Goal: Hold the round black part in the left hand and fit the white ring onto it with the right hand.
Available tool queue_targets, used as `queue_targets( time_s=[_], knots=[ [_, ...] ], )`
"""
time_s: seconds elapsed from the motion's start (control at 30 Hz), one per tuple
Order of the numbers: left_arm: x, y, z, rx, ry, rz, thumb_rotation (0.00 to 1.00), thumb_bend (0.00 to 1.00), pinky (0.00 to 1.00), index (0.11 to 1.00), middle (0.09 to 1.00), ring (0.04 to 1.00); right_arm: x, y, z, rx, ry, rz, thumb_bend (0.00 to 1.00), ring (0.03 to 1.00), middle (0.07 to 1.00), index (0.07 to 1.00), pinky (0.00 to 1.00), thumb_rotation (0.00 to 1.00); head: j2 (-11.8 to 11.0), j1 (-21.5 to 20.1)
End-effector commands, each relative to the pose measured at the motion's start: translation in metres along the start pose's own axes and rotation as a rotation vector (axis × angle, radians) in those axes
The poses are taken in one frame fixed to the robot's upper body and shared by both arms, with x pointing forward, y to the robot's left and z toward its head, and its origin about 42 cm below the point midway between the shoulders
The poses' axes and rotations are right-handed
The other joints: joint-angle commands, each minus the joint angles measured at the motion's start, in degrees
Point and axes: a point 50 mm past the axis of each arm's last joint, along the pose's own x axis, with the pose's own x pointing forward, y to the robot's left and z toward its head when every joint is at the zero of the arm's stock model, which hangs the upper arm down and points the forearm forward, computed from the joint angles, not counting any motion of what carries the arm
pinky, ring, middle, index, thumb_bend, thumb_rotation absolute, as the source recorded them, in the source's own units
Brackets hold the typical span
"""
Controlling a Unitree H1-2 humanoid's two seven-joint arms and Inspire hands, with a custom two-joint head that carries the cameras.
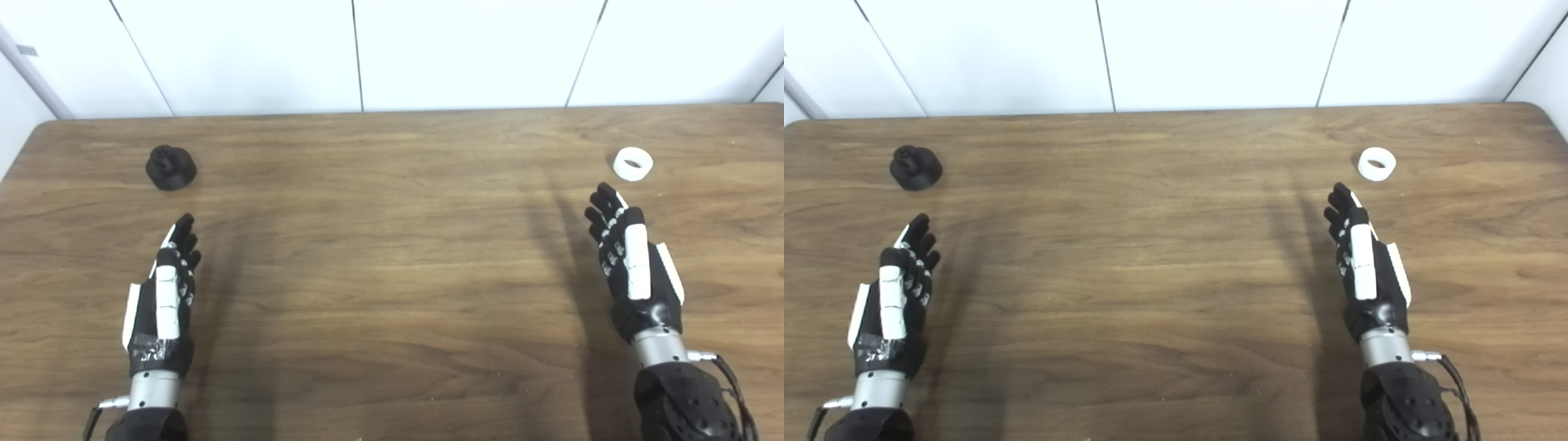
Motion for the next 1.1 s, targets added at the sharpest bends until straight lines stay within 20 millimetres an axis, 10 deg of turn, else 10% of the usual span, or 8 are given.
queue_targets(
  time_s=[0.0,0.7,1.07],
  knots=[
    [0.003,0.001,0.009,0.011,-0.061,-0.002,0.92,0.60,1.00,0.945,0.990,1.000,0.000,0.001,0.012,0.002,-0.073,0.003,0.54,0.948,0.944,0.932,0.99,1.00,0.07,0.06],
    [0.000,-0.001,0.008,0.020,-0.053,-0.003,0.93,0.60,1.00,0.945,0.990,1.000,-0.002,0.001,0.008,-0.010,-0.065,0.006,0.54,0.945,0.943,0.928,0.99,1.00,-1.55,0.66],
    [-0.003,-0.007,-0.003,0.018,-0.055,-0.017,0.93,0.60,1.00,0.939,0.989,1.000,-0.005,-0.005,0.001,-0.011,-0.053,0.018,0.50,0.966,0.959,0.944,1.00,1.00,-6.85,8.39]
  ],
)
